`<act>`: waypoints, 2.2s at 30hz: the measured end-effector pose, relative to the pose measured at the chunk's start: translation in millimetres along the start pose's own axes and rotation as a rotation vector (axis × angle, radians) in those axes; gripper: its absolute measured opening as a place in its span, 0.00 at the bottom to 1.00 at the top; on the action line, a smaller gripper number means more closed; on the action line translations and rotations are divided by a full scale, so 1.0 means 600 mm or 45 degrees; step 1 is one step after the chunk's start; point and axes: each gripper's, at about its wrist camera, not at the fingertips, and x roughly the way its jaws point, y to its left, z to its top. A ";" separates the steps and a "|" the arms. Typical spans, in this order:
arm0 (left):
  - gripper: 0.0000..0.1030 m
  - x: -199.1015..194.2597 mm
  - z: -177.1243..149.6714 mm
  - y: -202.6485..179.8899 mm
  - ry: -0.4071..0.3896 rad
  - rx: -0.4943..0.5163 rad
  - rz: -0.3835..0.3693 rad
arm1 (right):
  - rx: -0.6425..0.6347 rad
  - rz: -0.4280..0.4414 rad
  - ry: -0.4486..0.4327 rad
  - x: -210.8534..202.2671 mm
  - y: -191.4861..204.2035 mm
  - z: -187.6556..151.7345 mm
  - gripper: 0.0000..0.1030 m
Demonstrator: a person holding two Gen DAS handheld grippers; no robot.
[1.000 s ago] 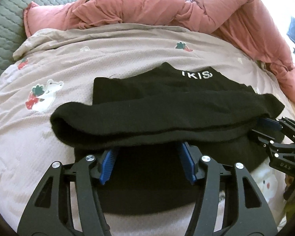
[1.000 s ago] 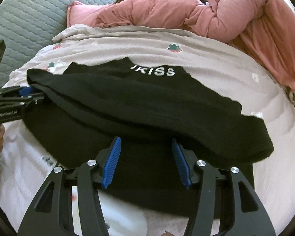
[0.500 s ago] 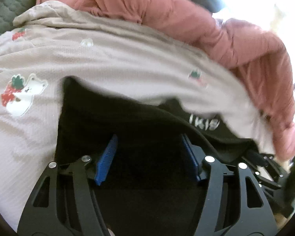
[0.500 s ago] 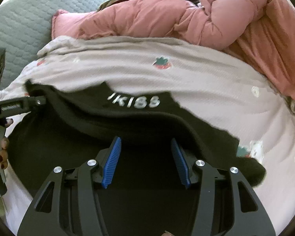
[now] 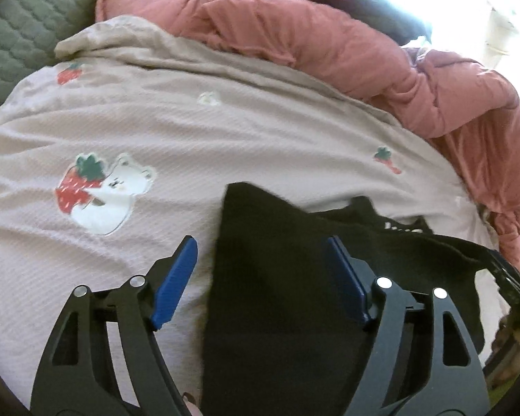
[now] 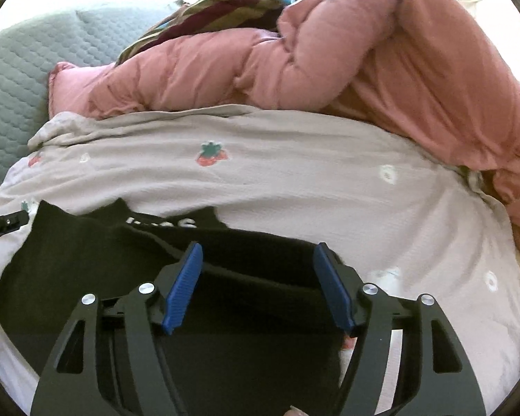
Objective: Fold small clothes
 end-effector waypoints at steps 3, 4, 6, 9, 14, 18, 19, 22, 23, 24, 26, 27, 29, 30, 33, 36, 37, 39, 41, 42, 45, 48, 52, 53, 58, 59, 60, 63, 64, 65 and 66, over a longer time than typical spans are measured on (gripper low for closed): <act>0.66 0.008 -0.006 0.024 0.025 -0.053 0.005 | 0.008 -0.062 0.002 -0.004 -0.024 -0.013 0.71; 0.66 0.011 -0.007 0.030 0.032 -0.070 0.002 | 0.020 -0.074 0.001 -0.005 -0.034 -0.017 0.71; 0.66 0.017 -0.009 0.036 0.046 -0.091 -0.021 | 0.039 -0.072 0.042 0.006 -0.050 -0.022 0.71; 0.66 0.025 -0.011 0.038 0.068 -0.111 -0.060 | 0.020 -0.070 0.078 0.021 -0.054 -0.025 0.71; 0.66 0.035 -0.011 0.040 0.075 -0.106 -0.081 | -0.004 -0.042 0.143 0.058 -0.050 -0.020 0.70; 0.66 0.036 -0.010 0.027 0.051 -0.044 -0.038 | 0.035 -0.024 0.187 0.084 -0.058 -0.016 0.53; 0.64 0.036 -0.009 0.021 0.048 -0.017 -0.031 | 0.040 -0.013 0.194 0.088 -0.059 -0.016 0.48; 0.33 0.036 -0.009 0.004 0.036 0.058 -0.006 | 0.013 0.004 0.192 0.094 -0.052 -0.022 0.29; 0.25 0.038 -0.009 -0.002 0.038 0.086 0.009 | 0.002 -0.005 0.189 0.095 -0.051 -0.023 0.20; 0.18 0.039 -0.010 -0.005 0.039 0.104 0.019 | -0.001 -0.010 0.179 0.093 -0.051 -0.025 0.15; 0.08 0.037 -0.011 -0.011 0.027 0.129 0.033 | 0.029 0.007 0.145 0.082 -0.057 -0.025 0.08; 0.06 0.032 -0.010 -0.011 0.013 0.129 0.027 | 0.042 0.012 0.125 0.076 -0.059 -0.024 0.08; 0.05 0.020 -0.006 -0.012 -0.026 0.128 0.006 | 0.070 0.013 0.071 0.058 -0.067 -0.021 0.08; 0.05 0.014 -0.004 -0.013 -0.048 0.129 -0.007 | 0.081 0.008 0.057 0.053 -0.071 -0.018 0.07; 0.05 -0.005 0.011 -0.024 -0.117 0.130 -0.054 | 0.128 -0.002 0.024 0.042 -0.088 -0.011 0.07; 0.05 -0.008 0.019 -0.040 -0.163 0.172 -0.032 | 0.135 -0.035 0.043 0.053 -0.095 -0.015 0.07; 0.05 -0.002 0.018 -0.042 -0.158 0.182 -0.013 | 0.133 -0.040 0.059 0.059 -0.096 -0.018 0.07; 0.05 0.022 0.013 -0.042 -0.110 0.200 0.051 | 0.105 -0.061 0.099 0.075 -0.091 -0.030 0.07; 0.05 0.052 0.000 -0.031 -0.050 0.196 0.121 | 0.075 -0.090 0.140 0.091 -0.083 -0.041 0.08; 0.06 0.065 -0.005 -0.024 -0.021 0.190 0.134 | 0.065 -0.102 0.149 0.095 -0.080 -0.044 0.08; 0.15 0.076 -0.014 -0.010 0.004 0.159 0.142 | 0.027 -0.143 0.156 0.100 -0.072 -0.053 0.09; 0.20 0.070 -0.015 -0.006 -0.001 0.154 0.147 | 0.025 -0.160 0.165 0.103 -0.074 -0.059 0.10; 0.21 0.062 -0.020 -0.002 0.004 0.137 0.126 | 0.049 -0.174 0.170 0.103 -0.080 -0.060 0.15; 0.21 0.059 -0.020 -0.003 0.009 0.140 0.126 | 0.055 -0.178 0.171 0.101 -0.081 -0.061 0.16; 0.22 0.056 -0.024 -0.007 0.020 0.146 0.132 | 0.099 -0.206 0.183 0.091 -0.088 -0.064 0.28; 0.24 0.055 -0.025 -0.008 0.024 0.150 0.137 | 0.110 -0.205 0.184 0.089 -0.090 -0.065 0.30; 0.26 0.054 -0.025 -0.009 0.024 0.154 0.144 | 0.126 -0.200 0.186 0.085 -0.093 -0.067 0.31; 0.28 0.049 -0.028 -0.011 0.030 0.159 0.150 | 0.148 -0.195 0.186 0.076 -0.098 -0.071 0.37; 0.28 0.047 -0.029 -0.011 0.032 0.156 0.149 | 0.152 -0.193 0.185 0.073 -0.098 -0.072 0.39; 0.28 0.046 -0.030 -0.010 0.034 0.155 0.150 | 0.157 -0.193 0.184 0.069 -0.099 -0.074 0.42; 0.28 0.044 -0.031 -0.010 0.036 0.152 0.150 | 0.162 -0.194 0.183 0.066 -0.100 -0.076 0.43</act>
